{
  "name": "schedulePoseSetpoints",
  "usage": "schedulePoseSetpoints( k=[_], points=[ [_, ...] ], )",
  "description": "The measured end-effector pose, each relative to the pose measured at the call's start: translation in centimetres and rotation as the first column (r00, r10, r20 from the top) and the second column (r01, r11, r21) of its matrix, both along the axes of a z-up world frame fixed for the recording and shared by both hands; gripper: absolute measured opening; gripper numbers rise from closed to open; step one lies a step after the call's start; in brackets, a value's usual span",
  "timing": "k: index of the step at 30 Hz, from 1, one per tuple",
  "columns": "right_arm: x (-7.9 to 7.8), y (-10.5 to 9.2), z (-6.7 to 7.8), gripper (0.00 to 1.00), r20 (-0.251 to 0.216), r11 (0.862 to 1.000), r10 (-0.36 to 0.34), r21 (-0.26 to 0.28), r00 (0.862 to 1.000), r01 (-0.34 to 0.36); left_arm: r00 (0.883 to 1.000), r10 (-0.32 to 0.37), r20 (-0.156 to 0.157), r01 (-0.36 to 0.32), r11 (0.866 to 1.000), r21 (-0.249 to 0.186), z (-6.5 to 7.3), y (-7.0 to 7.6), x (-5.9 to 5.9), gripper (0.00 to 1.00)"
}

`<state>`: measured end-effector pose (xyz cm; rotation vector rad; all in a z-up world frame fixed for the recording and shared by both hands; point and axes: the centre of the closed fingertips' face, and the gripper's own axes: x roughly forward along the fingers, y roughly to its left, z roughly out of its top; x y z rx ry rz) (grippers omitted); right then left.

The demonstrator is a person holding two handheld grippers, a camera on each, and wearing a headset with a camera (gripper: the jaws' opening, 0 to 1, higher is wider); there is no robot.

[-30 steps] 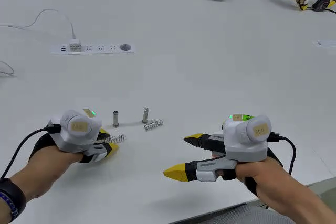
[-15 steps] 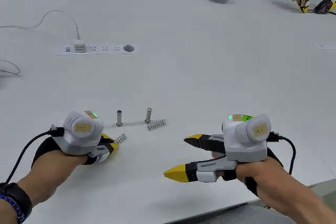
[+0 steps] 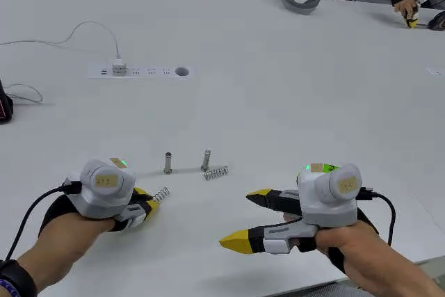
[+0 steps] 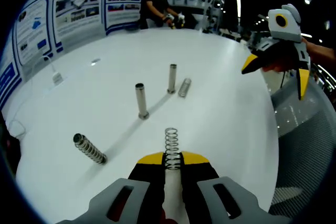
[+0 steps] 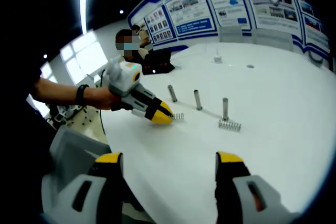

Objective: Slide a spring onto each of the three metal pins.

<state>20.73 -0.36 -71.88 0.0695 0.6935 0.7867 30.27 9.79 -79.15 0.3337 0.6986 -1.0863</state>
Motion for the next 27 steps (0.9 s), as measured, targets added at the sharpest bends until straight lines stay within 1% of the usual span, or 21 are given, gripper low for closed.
schedulePoseSetpoints(
  k=[5,12,21,27],
  points=[
    [0.4,0.7,0.0,0.73,0.000,1.000,0.013,0.006,1.000,-0.013,1.000,0.010,0.007,-0.010,1.000,-0.011,0.6,0.7,-0.2,0.10],
    [1.1,1.7,0.1,0.72,0.001,0.999,0.031,0.014,1.000,-0.031,1.000,0.020,0.015,-0.019,1.000,-0.017,1.1,1.7,-0.4,0.10],
    [1.6,2.8,-0.2,0.71,-0.007,0.999,0.051,0.018,0.999,-0.051,0.999,0.033,0.021,-0.033,0.999,-0.028,1.8,2.8,-0.8,0.10],
    [1.9,3.7,-0.3,0.70,-0.009,0.997,0.074,0.023,0.997,-0.074,0.999,0.039,0.034,-0.038,0.999,-0.032,2.5,3.4,-1.7,0.10]
  ],
)
